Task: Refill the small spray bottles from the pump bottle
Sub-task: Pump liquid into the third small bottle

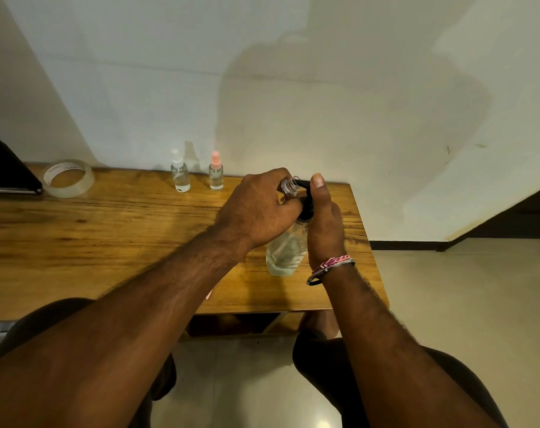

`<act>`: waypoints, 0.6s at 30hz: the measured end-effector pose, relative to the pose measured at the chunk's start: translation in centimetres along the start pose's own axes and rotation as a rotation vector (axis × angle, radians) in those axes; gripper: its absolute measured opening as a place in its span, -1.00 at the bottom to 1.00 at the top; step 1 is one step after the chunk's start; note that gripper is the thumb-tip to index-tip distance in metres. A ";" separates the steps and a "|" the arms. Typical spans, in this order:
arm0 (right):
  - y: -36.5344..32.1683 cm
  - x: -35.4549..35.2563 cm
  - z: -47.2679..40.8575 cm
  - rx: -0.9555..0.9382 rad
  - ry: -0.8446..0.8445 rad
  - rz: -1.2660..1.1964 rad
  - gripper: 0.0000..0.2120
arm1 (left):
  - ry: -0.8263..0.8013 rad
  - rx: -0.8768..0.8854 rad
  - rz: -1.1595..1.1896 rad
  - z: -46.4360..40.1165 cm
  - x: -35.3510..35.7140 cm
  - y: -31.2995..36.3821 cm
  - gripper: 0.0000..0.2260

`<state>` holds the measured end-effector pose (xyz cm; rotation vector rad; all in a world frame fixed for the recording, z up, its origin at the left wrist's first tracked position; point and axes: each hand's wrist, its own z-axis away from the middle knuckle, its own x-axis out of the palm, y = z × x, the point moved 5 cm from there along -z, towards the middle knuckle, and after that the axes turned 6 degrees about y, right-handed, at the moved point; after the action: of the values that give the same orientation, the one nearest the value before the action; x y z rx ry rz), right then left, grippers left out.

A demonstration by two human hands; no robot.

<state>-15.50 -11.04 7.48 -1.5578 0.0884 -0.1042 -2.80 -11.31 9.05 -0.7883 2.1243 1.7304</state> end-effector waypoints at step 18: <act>0.3 -0.3 -0.3 0.067 0.061 -0.026 -0.65 | -0.034 -0.017 -0.013 0.1 0.5 -0.5 -0.93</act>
<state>-15.85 -11.29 7.18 -1.4892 0.1121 -0.1736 -2.97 -11.35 8.38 -0.7703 2.0807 1.7445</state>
